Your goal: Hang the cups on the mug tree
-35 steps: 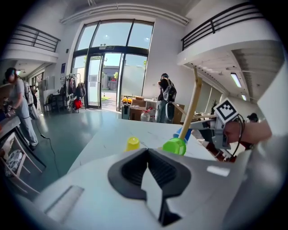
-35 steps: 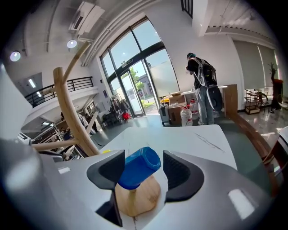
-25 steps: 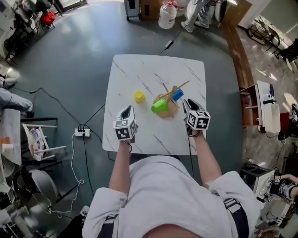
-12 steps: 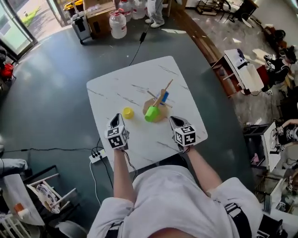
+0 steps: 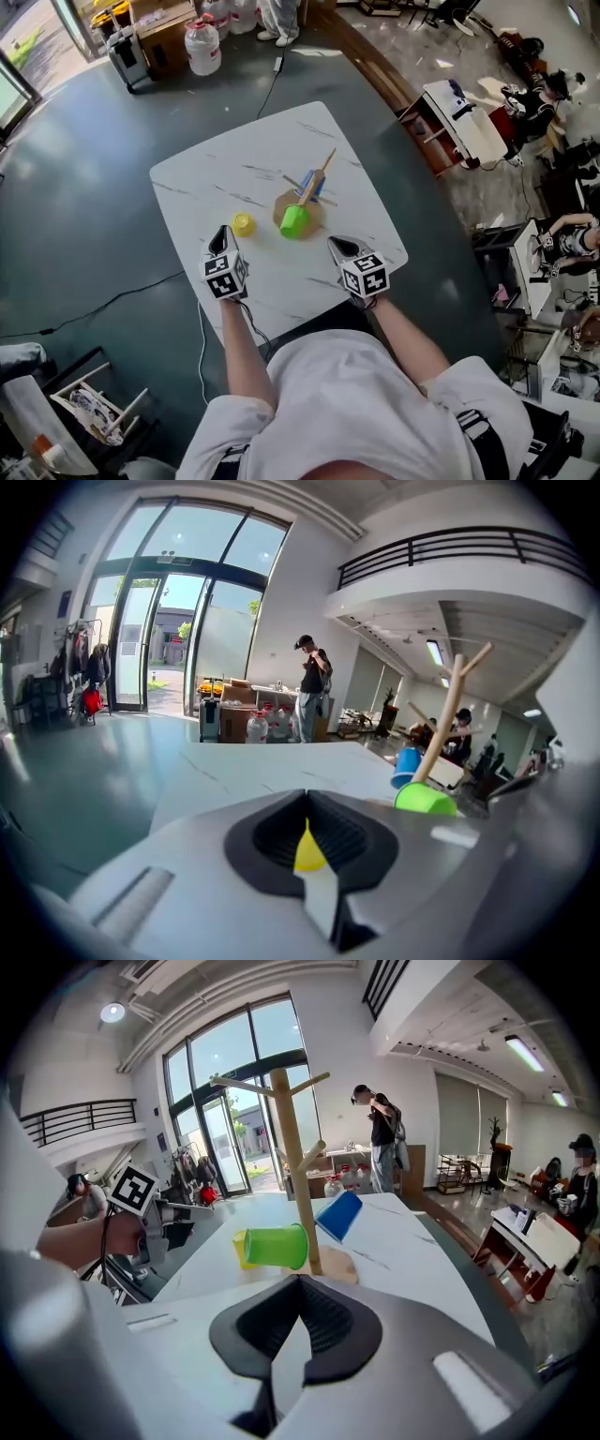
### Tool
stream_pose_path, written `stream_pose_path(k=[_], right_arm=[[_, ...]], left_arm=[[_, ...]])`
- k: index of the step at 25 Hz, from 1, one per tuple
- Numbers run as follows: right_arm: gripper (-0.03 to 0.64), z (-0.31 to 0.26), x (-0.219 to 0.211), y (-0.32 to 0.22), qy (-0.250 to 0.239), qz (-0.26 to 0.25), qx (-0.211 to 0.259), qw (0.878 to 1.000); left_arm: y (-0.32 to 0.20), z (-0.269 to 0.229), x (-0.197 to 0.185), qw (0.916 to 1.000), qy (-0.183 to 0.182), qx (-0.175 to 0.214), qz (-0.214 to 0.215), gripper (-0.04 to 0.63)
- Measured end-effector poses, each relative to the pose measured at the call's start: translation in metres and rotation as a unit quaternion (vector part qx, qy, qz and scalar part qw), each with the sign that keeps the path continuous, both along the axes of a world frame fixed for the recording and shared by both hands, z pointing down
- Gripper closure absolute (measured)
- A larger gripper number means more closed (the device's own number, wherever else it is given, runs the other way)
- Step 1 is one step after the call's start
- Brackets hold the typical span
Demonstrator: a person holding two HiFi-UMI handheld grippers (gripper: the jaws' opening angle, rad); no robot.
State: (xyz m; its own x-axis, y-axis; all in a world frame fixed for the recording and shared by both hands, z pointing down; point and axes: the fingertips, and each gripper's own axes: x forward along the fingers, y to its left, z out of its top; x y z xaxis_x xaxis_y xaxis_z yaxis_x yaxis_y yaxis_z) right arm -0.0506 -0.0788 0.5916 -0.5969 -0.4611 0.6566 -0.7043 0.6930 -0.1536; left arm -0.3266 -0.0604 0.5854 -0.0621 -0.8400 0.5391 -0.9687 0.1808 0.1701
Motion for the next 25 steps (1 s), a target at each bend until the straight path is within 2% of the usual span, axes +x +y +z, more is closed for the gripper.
stream_pose_path(k=[6, 8, 11, 15, 25], right_arm=[[0.617, -0.001, -0.005, -0.003, -0.004, -0.004, 0.004, 1.0], [0.617, 0.002, -0.003, -0.003, 0.0, -0.007, 0.003, 1.0], [0.617, 0.005, 0.003, -0.003, 0.003, 0.001, -0.001, 1.0], [0.617, 0.005, 0.007, -0.002, 0.006, 0.01, -0.001, 1.0], [0.617, 0.006, 0.025, 0.0, 0.011, 0.047, -0.001, 0.999]], left_arm=[[-0.014, 0.002, 0.003, 0.9992, -0.031, -0.006, 0.026, 0.587], [-0.017, 0.006, 0.005, 0.999, -0.024, -0.013, 0.034, 0.537], [-0.022, 0.015, 0.012, 0.9975, -0.018, -0.031, 0.062, 0.426], [-0.027, 0.028, 0.014, 0.9962, -0.014, -0.049, 0.071, 0.349], [-0.039, 0.071, 0.028, 0.9833, -0.063, -0.114, 0.127, 0.335]])
